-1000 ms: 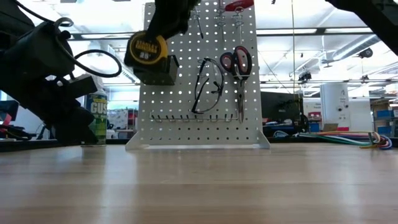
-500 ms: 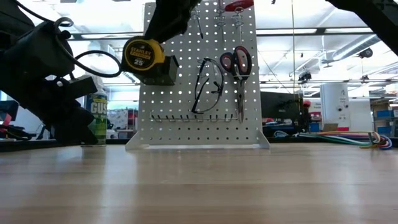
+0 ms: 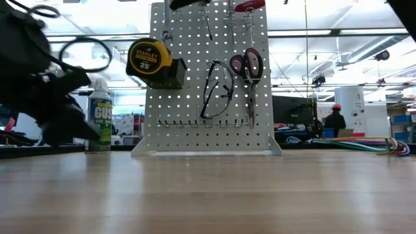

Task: Hang tools onto peg board
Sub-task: Hang the measuring tape on the pegboard

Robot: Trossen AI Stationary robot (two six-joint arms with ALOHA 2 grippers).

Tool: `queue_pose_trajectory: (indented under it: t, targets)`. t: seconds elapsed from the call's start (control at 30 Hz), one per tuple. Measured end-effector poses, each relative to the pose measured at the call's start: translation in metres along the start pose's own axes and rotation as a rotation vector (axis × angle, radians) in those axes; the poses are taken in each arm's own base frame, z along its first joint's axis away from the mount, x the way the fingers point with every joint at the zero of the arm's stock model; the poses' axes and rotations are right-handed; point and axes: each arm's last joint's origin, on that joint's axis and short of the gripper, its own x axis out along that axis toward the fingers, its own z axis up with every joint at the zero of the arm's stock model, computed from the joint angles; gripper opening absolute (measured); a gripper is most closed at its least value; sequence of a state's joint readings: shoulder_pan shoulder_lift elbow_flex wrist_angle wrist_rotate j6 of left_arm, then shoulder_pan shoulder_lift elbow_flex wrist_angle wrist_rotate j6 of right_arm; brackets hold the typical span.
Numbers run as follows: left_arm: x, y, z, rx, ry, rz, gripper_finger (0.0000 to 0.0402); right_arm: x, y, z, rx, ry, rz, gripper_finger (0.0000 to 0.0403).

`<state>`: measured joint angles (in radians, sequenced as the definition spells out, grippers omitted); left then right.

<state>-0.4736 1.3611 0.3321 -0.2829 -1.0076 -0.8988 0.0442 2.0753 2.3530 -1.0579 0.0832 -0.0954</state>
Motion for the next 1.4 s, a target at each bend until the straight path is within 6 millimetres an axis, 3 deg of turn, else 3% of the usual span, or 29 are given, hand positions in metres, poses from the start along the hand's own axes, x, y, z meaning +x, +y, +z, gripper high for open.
queue_pose_trajectory:
  t: [0.17,0.43,0.53,0.67,0.77,0.97,1.13,1.4]
  targets:
    - [-0.017,0.004,0.003,0.048,-0.113,-0.007,0.0,-0.002,0.022,-0.009,0.029,0.069,-0.027,0.0315]
    - [-0.036,0.016,0.025,0.118,-0.277,0.016,0.0003,0.033,0.048,-0.051,0.122,0.113,-0.111,0.0291]
    - [-0.042,0.021,0.034,0.173,-0.312,0.037,0.0018,0.046,0.055,-0.069,0.195,-0.004,-0.1,0.028]
    - [-0.048,0.026,0.045,0.24,-0.35,0.078,0.0053,0.071,0.071,-0.089,0.333,-0.375,-0.03,0.0267]
    - [-0.051,0.027,0.051,0.296,-0.363,0.105,0.0082,0.09,0.08,-0.116,0.408,-0.561,0.016,0.0256]
    - [-0.047,0.024,0.062,0.326,-0.337,0.066,0.0141,0.112,0.08,-0.174,0.615,-0.58,-0.032,0.0231]
    - [-0.043,0.016,0.078,0.335,-0.363,-0.065,0.0177,0.112,0.086,-0.191,0.651,-0.589,-0.094,0.0216]
    - [-0.038,0.009,0.086,0.363,-0.388,-0.155,0.0192,0.112,0.088,-0.193,0.639,-0.585,-0.115,0.02]
